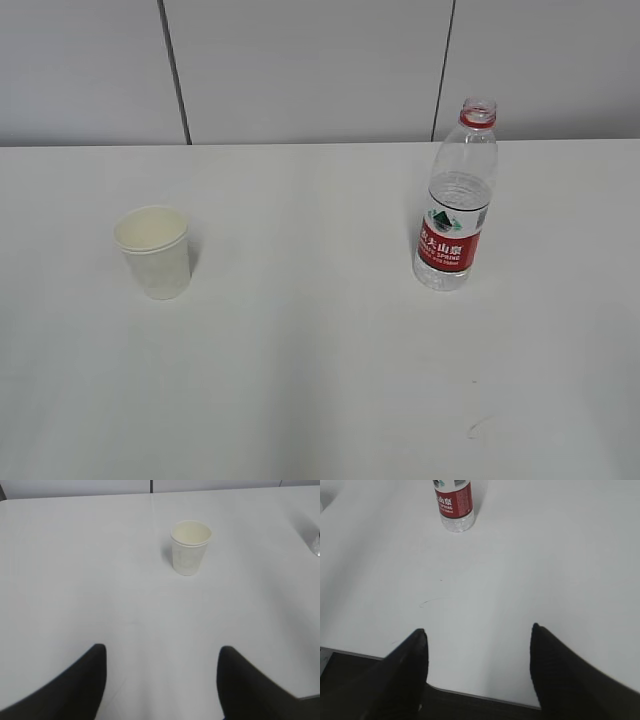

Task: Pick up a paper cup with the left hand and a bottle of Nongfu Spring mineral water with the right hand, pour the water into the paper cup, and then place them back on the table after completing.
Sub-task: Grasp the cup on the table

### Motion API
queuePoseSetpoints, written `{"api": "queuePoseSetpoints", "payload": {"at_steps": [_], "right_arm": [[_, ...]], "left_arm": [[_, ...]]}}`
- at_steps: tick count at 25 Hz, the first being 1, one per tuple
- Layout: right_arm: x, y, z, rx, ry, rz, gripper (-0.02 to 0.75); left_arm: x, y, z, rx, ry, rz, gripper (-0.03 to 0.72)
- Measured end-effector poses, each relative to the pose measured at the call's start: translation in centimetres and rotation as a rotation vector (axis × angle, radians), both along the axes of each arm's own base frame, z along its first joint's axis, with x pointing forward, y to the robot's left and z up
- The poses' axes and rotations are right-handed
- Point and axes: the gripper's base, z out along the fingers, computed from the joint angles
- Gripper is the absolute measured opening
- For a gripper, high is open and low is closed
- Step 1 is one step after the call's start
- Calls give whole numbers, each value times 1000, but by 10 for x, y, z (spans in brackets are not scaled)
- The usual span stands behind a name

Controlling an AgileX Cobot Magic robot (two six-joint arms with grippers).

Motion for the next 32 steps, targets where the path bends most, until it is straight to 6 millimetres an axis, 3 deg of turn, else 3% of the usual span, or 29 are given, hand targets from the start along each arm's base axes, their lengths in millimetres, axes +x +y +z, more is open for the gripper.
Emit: {"api": "queuePoseSetpoints", "payload": {"at_steps": [5, 9, 14, 23, 32], "right_arm": [[0, 0, 0, 0, -2, 0, 476], [1, 0, 11, 8, -84, -6, 476], [19, 0, 32, 18, -139, -18, 476], [85, 0, 52, 38, -221, -56, 476], [150, 0, 51, 44, -272, -94, 476]], "left_arm": [[0, 0, 0, 0, -1, -5, 436], [0, 0, 1, -5, -7, -9, 436], [9, 0, 27, -16, -131, -1, 436], [89, -2, 52, -47, -197, 29, 436], [162, -1, 39, 13, -150, 40, 436]]}}
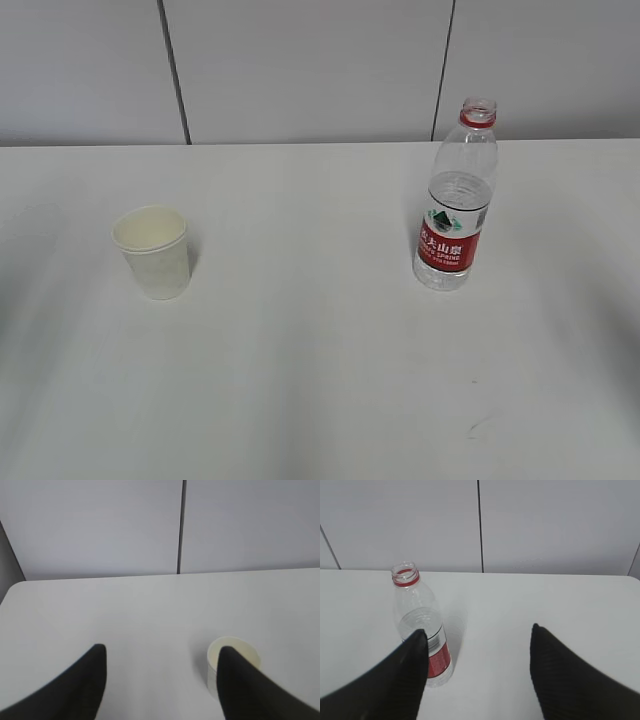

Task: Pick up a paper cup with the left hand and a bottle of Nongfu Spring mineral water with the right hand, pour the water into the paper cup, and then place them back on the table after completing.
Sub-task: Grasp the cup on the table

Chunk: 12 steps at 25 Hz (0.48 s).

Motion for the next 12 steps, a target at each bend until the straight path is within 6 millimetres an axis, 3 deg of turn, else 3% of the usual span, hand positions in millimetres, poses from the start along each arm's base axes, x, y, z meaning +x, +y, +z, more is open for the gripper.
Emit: {"api": "queuePoseSetpoints", "payload": {"at_steps": [6, 12], "right_arm": [[40, 0, -15, -3, 16, -20, 476], [65, 0, -28, -7, 17, -34, 476]], "left_arm": [[37, 0, -17, 45, 19, 3, 436], [56, 0, -64, 50, 32, 11, 436]]}}
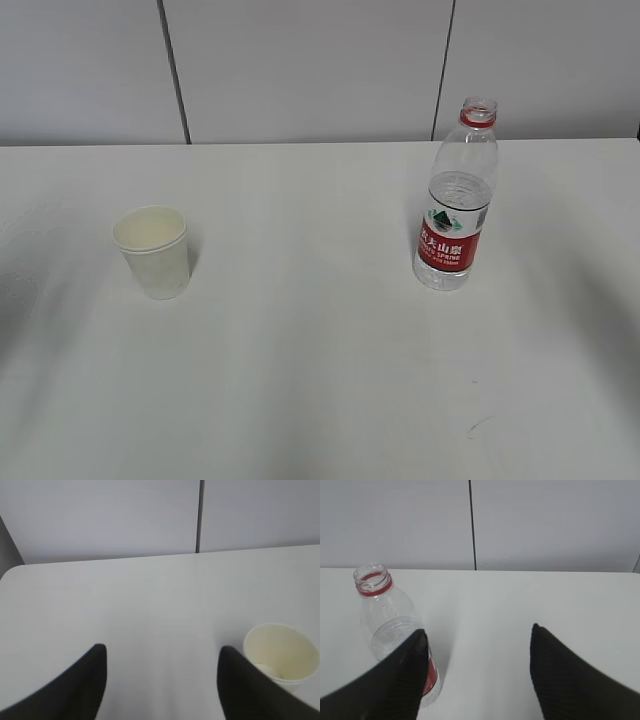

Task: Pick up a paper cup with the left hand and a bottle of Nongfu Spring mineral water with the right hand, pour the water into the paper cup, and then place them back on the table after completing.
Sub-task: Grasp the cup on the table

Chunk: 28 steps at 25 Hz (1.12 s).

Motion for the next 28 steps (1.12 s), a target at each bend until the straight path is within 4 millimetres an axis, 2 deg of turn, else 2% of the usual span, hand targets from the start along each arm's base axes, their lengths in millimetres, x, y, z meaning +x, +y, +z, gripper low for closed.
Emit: {"api": "queuePoseSetpoints", "payload": {"at_steps": [7, 11, 14, 20, 25, 28], "right_arm": [[14, -1, -2, -1, -67, -15, 476], [23, -1, -7, -3, -81, -21, 476], [28, -1, -12, 9, -73, -28, 476], [31, -1, -15, 36, -68, -37, 476], [31, -1, -14, 37, -80, -38, 476], [31, -1, -13, 39, -90, -40, 476]], "left_arm": [[-3, -1, -49, -70, -47, 17, 436], [-5, -10, -74, -86, -59, -94, 436], [-6, -17, -89, -92, -62, -174, 436], [-4, -23, -113, -152, -79, -224, 436], [-7, -29, -137, -164, 26, -288, 436], [-9, -33, -144, -163, 59, -340, 436]]}}
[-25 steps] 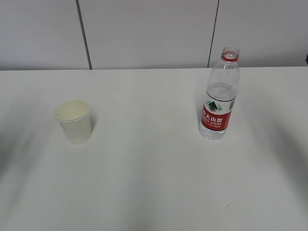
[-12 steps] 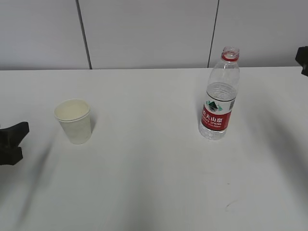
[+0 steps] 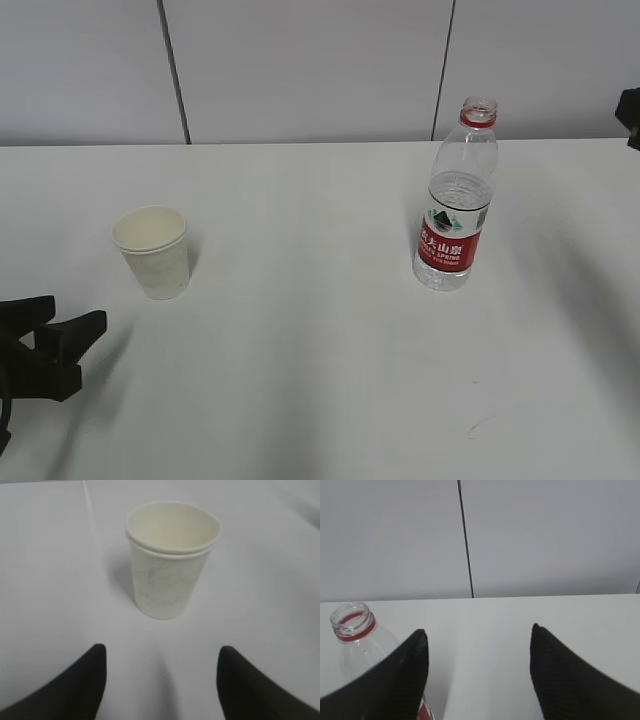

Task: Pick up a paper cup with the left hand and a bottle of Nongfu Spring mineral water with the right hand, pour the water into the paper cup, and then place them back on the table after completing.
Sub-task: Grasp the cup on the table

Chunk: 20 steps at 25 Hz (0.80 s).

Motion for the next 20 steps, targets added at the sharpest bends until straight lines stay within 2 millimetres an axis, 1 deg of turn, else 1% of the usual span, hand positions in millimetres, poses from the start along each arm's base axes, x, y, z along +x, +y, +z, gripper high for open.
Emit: {"api": "queuePoseSetpoints", "payload": {"at_steps": [5, 8, 10, 12, 15, 17, 20], "right_arm": [[1, 0, 3, 0, -32, -3, 476], [1, 0, 4, -2, -47, -4, 476], [1, 0, 5, 0, -54, -5, 476], [1, -1, 5, -1, -58, -5, 476], [1, -1, 5, -1, -60, -6, 476], [1, -1, 6, -1, -62, -6, 476], [1, -1, 6, -1, -64, -6, 476]], "left_arm": [[1, 0, 0, 0, -4, 4, 436], [9, -1, 1, -1, -24, -2, 436], [17, -2, 1, 0, -36, -20, 451], [26, -4, -1, 0, -44, -38, 504], [37, -5, -8, 1, -36, -47, 610], [45, -5, -13, 1, -32, -49, 645], [58, -7, -21, 1, -29, -59, 659]]}}
